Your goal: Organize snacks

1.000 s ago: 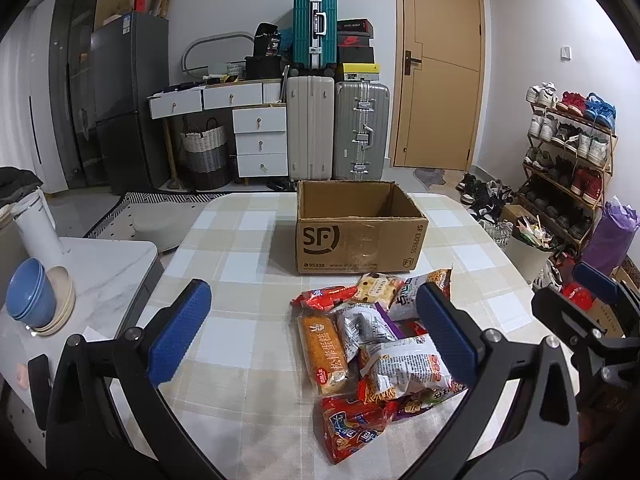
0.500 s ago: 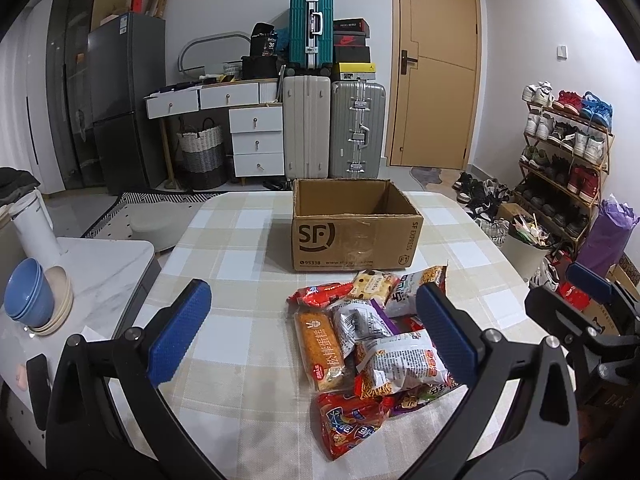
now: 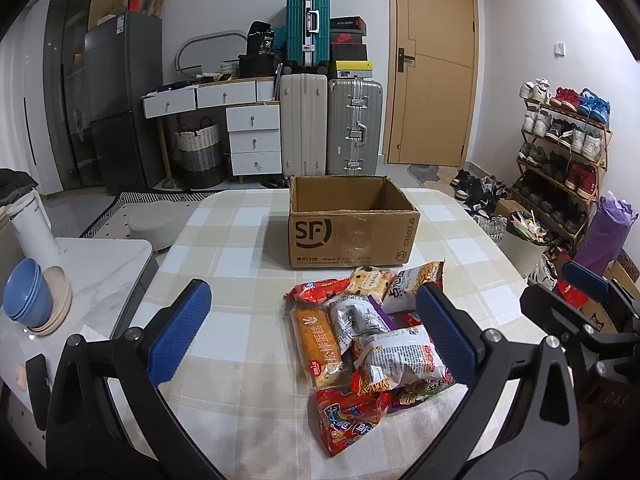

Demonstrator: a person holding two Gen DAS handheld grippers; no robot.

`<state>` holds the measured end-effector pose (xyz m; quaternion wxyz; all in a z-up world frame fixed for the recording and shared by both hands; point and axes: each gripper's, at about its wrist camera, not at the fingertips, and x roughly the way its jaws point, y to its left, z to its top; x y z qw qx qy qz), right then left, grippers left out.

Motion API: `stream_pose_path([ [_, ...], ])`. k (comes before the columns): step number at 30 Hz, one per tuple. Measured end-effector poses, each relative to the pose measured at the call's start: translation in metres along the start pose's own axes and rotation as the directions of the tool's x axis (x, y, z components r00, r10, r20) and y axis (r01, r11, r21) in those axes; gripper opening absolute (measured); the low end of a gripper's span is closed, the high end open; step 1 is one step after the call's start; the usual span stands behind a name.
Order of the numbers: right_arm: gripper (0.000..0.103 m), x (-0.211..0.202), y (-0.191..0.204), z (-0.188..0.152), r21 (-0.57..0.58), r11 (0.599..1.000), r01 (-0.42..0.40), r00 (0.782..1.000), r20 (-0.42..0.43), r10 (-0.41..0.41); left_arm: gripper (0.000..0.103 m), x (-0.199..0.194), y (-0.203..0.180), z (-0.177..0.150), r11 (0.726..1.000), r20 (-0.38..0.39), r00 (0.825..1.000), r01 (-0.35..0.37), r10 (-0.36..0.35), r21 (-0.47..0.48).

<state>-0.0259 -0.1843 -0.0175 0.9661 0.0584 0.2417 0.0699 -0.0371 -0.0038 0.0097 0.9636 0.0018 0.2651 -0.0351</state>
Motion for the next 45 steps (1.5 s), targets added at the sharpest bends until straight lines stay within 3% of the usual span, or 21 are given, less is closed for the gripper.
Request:
stream_pose_path([
  [21,0.102,0.001,-0.002,-0.003,0.008,1.000,0.003,1.000,-0.009,-0.003,0.102,0.004,0.001,-0.004,1.000,-0.012,1.000,0.003,-0.003,-0.003],
  [30,0.102,0.005,-0.013,-0.007,0.034,0.999,0.002,1.000,-0.028,-0.001,0.102,0.031,0.013,-0.022,0.997,-0.122,0.989,0.083,-0.083,-0.001],
  [33,0.102,0.008,-0.018,-0.009,0.050,0.999,0.004,0.999,-0.039,-0.002,0.102,0.048,0.015,-0.043,0.990,-0.196,0.972,0.137,-0.132,0.014],
  [37,0.102,0.014,-0.025,-0.011,0.072,0.997,0.005,0.998,-0.057,-0.001,0.102,0.070,0.014,-0.074,0.966,-0.299,0.922,0.260,-0.248,0.002],
  [40,0.102,0.019,-0.031,-0.014,0.092,0.996,0.004,0.997,-0.072,0.002,0.102,0.083,0.007,-0.089,0.957,-0.337,0.904,0.288,-0.265,0.022],
  [42,0.102,0.023,-0.033,-0.015,0.098,0.995,0.004,0.997,-0.079,0.004,0.102,0.095,0.001,-0.099,0.945,-0.367,0.880,0.326,-0.303,0.003],
  [45,0.102,0.026,-0.036,-0.017,0.106,0.994,0.004,0.996,-0.090,0.005,0.101,0.108,-0.005,-0.107,0.945,-0.391,0.870,0.327,-0.299,0.005],
])
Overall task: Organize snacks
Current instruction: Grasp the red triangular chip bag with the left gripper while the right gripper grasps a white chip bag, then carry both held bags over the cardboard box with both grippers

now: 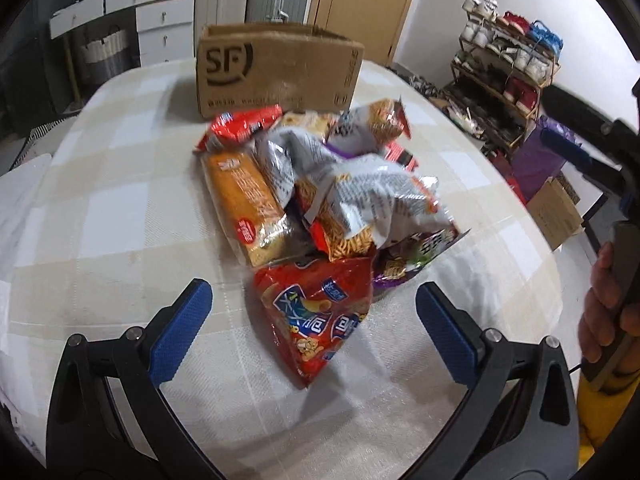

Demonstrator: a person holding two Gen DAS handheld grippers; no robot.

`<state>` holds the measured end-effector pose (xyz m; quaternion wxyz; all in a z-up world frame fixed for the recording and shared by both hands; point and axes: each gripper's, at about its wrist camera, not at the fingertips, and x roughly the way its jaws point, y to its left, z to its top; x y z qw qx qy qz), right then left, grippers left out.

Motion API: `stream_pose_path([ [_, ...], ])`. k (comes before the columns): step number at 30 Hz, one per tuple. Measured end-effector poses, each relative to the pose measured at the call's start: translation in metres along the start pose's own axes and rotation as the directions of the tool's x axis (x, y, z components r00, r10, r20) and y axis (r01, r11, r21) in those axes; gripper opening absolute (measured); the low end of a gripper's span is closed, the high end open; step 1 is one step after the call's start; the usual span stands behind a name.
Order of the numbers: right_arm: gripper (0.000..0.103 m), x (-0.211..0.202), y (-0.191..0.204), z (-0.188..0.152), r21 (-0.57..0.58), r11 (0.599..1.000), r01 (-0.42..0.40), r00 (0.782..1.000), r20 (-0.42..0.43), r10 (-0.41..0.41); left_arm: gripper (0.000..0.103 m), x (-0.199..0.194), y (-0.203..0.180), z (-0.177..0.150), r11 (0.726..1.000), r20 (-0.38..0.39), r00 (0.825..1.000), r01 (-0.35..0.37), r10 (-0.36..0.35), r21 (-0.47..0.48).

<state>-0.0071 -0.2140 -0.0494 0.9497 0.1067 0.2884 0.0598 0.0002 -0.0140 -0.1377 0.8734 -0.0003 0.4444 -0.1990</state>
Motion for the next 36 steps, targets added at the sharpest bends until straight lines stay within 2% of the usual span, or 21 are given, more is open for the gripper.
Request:
stream_pose_path([
  [3,0.102,0.005,-0.003,-0.001,0.001,1.000,0.001,1.000,-0.012,-0.001,0.088,0.021,0.004,-0.002,0.999,-0.047,0.998,0.035,-0.036,-0.020],
  [5,0.102,0.008,-0.004,-0.002,0.005,1.000,0.001,1.000,-0.019,0.000,0.074,0.023,0.007,-0.005,0.997,-0.077,0.995,0.063,-0.066,-0.042],
  [6,0.102,0.010,-0.006,-0.003,0.010,1.000,-0.001,1.000,-0.024,0.002,0.071,0.025,0.009,-0.007,0.997,-0.085,0.994,0.067,-0.071,-0.048],
  [11,0.102,0.019,-0.005,-0.006,0.019,1.000,-0.020,0.998,-0.055,0.021,0.056,0.029,0.015,-0.011,0.993,-0.062,0.992,0.105,-0.109,-0.057],
  [17,0.102,0.029,0.005,-0.008,-0.004,0.998,-0.055,0.994,-0.094,0.054,0.044,0.023,0.018,-0.012,0.988,-0.051,0.988,0.144,-0.147,-0.057],
  [28,0.102,0.065,0.043,-0.015,-0.101,0.981,-0.164,0.963,-0.233,0.137,0.043,-0.004,0.047,-0.034,0.982,-0.017,0.986,0.165,-0.167,-0.094],
  [31,0.102,0.085,0.056,-0.018,-0.160,0.974,-0.160,0.955,-0.274,0.112,0.043,-0.013,0.061,-0.041,0.979,-0.001,0.986,0.166,-0.167,-0.119],
  [36,0.102,0.118,0.061,-0.022,-0.153,0.978,-0.139,0.937,-0.340,0.080,0.043,-0.028,0.083,-0.048,0.975,0.033,0.987,0.160,-0.157,-0.154],
])
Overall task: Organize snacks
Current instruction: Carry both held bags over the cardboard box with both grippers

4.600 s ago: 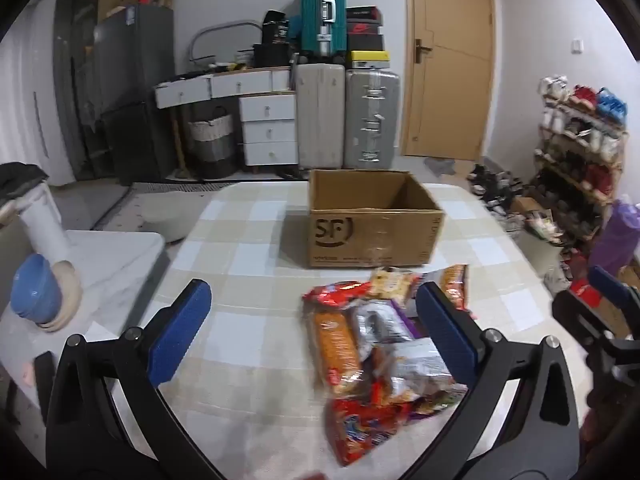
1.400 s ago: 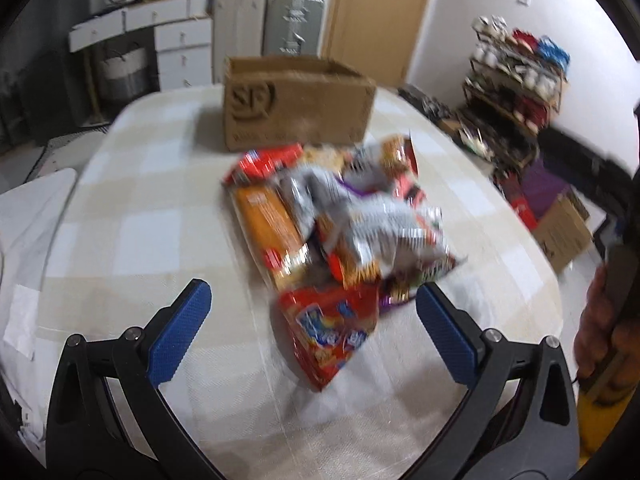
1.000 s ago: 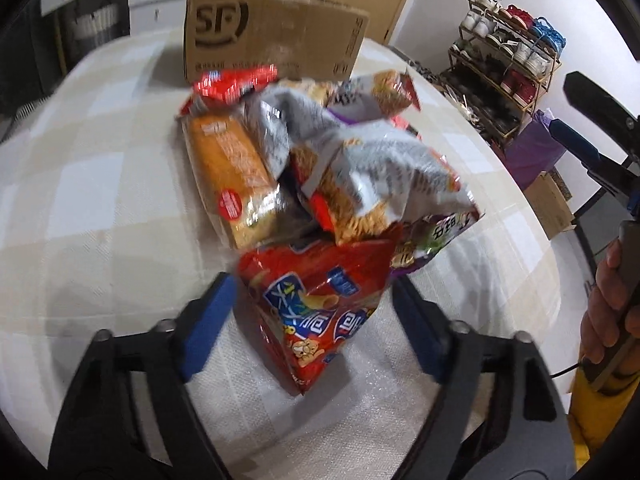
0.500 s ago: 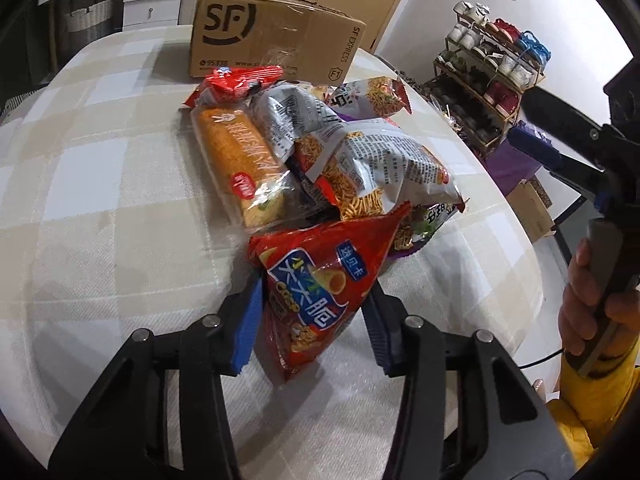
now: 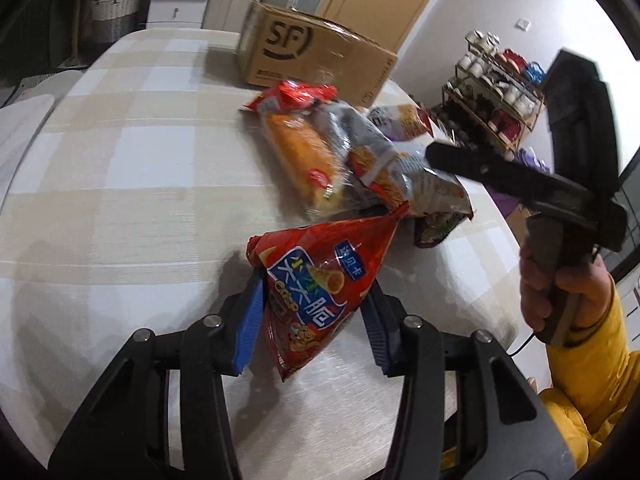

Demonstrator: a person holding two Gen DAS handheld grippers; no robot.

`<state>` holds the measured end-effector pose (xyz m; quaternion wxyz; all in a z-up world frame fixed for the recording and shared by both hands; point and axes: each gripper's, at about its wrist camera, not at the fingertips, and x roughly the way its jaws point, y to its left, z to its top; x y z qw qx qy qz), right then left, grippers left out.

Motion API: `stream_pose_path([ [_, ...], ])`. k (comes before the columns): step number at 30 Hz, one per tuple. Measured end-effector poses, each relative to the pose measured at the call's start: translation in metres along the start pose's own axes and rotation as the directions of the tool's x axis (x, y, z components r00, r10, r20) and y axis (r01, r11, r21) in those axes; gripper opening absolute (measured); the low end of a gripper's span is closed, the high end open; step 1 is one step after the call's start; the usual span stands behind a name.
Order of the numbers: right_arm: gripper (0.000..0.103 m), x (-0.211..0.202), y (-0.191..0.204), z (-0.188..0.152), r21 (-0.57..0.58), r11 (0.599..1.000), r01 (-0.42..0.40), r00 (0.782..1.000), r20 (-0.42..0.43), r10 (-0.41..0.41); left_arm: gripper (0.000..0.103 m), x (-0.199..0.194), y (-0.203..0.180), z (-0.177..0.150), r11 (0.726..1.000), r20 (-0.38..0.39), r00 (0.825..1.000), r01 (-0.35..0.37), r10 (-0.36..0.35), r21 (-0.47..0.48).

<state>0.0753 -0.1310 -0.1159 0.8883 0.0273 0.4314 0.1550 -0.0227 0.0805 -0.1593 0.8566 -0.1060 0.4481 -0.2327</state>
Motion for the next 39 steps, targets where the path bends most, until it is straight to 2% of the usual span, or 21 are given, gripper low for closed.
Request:
stream_pose_path([
  [3,0.100,0.016,0.003,0.002,0.001,1.000,0.003,0.999,-0.048,-0.003,0.043,-0.007,0.010,0.001,1.000,0.013,1.000,0.002,-0.002,-0.018],
  [4,0.097,0.020,0.005,0.001,-0.006,1.000,0.014,0.998,-0.059,-0.015,0.043,-0.008,0.014,0.000,1.000,0.014,1.000,0.002,-0.002,-0.022],
  [5,0.089,0.023,0.006,0.001,-0.013,0.999,0.032,0.997,-0.066,-0.033,0.043,-0.009,0.015,0.000,1.000,0.015,1.000,0.004,-0.004,-0.025],
  [7,0.087,0.028,0.007,-0.002,-0.023,0.999,0.046,0.995,-0.084,-0.048,0.043,-0.010,0.018,-0.002,0.999,0.014,1.000,0.016,-0.015,-0.028],
  [14,0.077,0.025,0.014,-0.006,-0.048,0.998,0.049,0.996,-0.070,-0.053,0.043,-0.012,0.012,-0.003,1.000,0.017,1.000,0.027,-0.027,-0.013],
  [21,0.075,0.011,0.002,-0.012,0.006,1.000,-0.020,0.999,-0.037,0.020,0.043,-0.019,0.006,-0.003,1.000,0.029,0.999,0.023,-0.023,-0.002],
  [26,0.075,-0.011,-0.008,-0.014,0.047,0.996,-0.072,0.997,0.037,0.070,0.043,-0.026,-0.001,-0.001,1.000,0.040,0.999,0.023,-0.024,0.005],
  [30,0.075,-0.040,-0.012,-0.010,0.051,0.991,-0.127,0.985,0.123,0.120,0.043,-0.036,-0.009,0.006,1.000,0.062,0.998,0.014,-0.015,0.023],
  [35,0.075,-0.079,-0.016,0.006,0.039,0.981,-0.188,0.960,0.219,0.175,0.043,-0.053,-0.020,0.029,0.999,0.108,0.994,0.008,-0.012,0.043],
  [39,0.075,-0.108,-0.022,0.030,0.024,0.973,-0.230,0.936,0.281,0.214,0.043,-0.066,-0.029,0.061,0.998,0.154,0.988,-0.005,-0.005,0.062],
])
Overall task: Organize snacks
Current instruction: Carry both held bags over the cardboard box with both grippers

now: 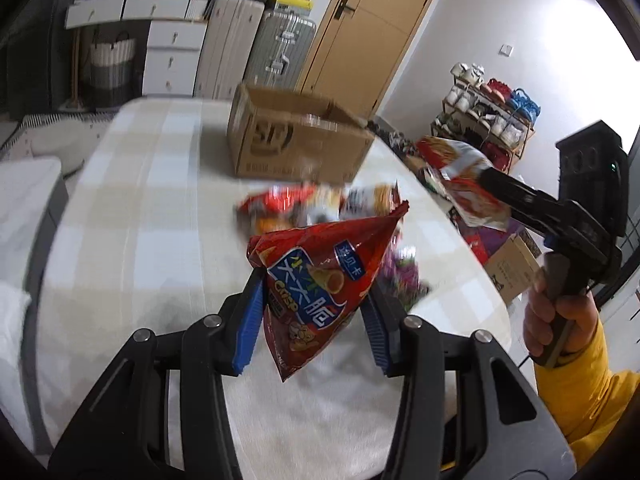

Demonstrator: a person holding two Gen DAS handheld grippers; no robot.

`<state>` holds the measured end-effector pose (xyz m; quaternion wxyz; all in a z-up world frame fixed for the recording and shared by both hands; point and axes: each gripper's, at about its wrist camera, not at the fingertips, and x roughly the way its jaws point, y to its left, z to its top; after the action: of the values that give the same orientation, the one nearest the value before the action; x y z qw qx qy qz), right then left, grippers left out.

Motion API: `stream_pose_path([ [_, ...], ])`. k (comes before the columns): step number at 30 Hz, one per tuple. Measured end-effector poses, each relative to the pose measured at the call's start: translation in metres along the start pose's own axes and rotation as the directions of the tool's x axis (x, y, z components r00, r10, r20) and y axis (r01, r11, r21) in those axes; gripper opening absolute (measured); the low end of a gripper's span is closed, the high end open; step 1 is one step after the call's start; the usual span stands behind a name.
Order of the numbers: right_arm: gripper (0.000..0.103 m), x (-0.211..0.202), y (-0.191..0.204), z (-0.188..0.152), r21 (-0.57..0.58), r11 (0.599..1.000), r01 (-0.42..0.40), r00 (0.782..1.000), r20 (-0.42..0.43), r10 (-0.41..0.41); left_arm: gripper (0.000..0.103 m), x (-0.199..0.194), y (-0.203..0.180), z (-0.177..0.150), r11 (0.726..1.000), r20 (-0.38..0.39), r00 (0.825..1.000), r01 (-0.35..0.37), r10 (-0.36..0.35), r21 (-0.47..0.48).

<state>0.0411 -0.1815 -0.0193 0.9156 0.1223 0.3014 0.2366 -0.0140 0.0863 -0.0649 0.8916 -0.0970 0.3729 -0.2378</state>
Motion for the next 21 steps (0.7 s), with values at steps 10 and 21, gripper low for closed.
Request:
stream_pose_path([
  [10,0.075,-0.010,-0.016,0.095,-0.007,1.000,-0.025,0.996,0.086,0.026,0.043,-0.001,-0.007,0.112,0.998,0.092,0.994,-0.047,0.051,-0.045],
  [21,0.075,0.065,-0.045,0.173,0.016,1.000,0.027,0.999,0.017,-0.027,0.043,0.076,-0.007,0.234,0.996,0.032,0.997,-0.062,0.064,-0.061],
])
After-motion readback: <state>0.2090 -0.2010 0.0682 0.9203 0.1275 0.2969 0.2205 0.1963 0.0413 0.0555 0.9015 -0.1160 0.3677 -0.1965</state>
